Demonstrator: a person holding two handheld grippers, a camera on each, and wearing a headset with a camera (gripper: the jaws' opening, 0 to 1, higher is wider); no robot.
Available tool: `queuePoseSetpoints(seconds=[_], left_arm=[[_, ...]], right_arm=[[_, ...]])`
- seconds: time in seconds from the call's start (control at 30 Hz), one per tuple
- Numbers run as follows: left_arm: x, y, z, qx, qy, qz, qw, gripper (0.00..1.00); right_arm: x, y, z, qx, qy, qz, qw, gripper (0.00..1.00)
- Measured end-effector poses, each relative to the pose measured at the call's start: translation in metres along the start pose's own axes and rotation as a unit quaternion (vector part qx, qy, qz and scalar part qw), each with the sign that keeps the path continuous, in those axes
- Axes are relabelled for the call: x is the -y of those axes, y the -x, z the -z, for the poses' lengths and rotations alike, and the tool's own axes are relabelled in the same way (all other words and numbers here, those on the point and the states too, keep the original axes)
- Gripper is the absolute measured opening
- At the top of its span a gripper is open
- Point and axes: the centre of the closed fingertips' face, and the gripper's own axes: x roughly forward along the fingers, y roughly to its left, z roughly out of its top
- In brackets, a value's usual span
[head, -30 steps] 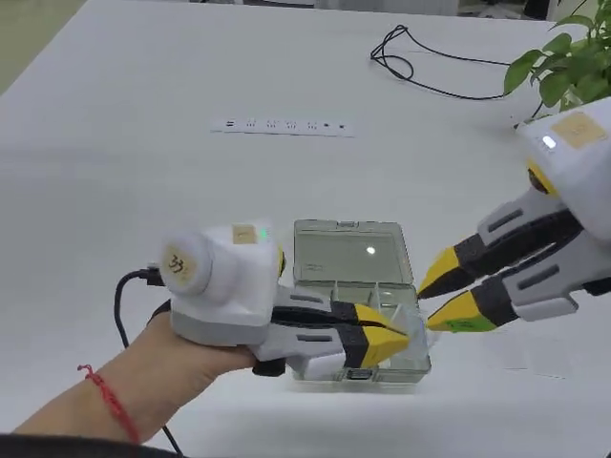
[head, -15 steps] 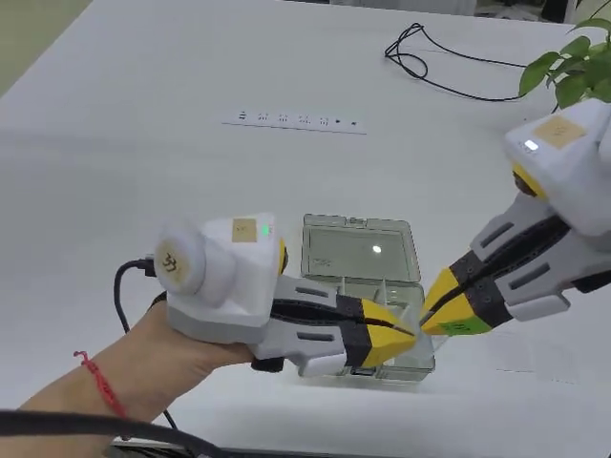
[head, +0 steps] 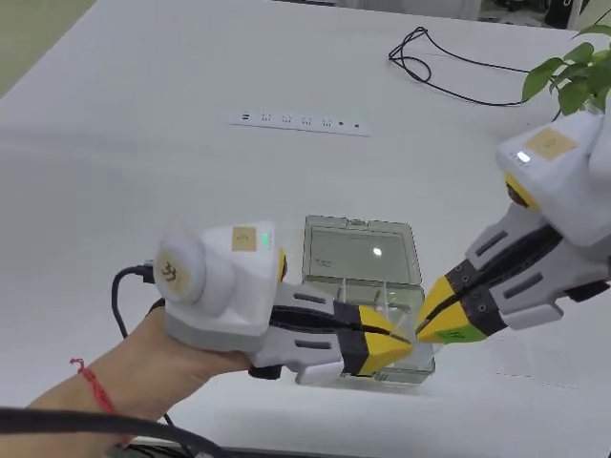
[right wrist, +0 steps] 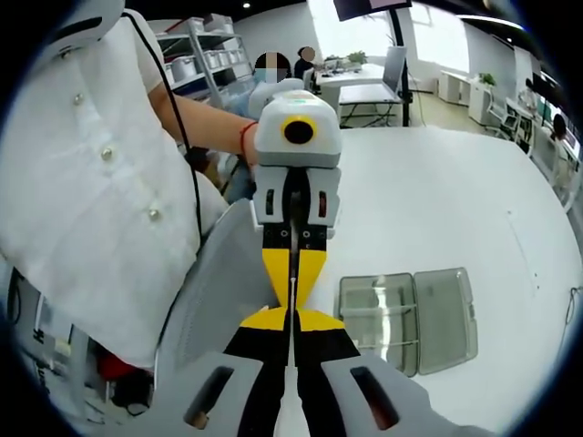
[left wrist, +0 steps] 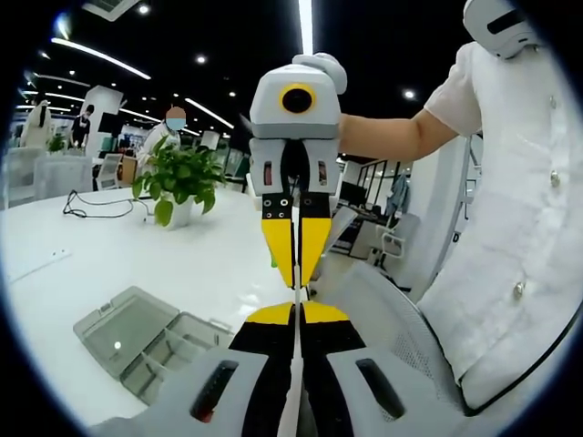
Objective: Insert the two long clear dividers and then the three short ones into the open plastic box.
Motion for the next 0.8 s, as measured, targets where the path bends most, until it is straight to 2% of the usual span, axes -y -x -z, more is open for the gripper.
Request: queuePoseSetpoints(seconds=[0.3,0.8], left_arm=[[-0.002,0.005,0.002,0.0,0.005,-0.013,0.9999,0.0],[-0.017,0.025,0.013,-0.014,0.009,-0.057,0.9982,0.17]], right_arm=[[0.0,-0.001,-0.002,-0.001,0.005,0.003,1.0,0.03],[0.011,0.004,-0.007,0.013,-0.007,0.021,0.9997,0.03]])
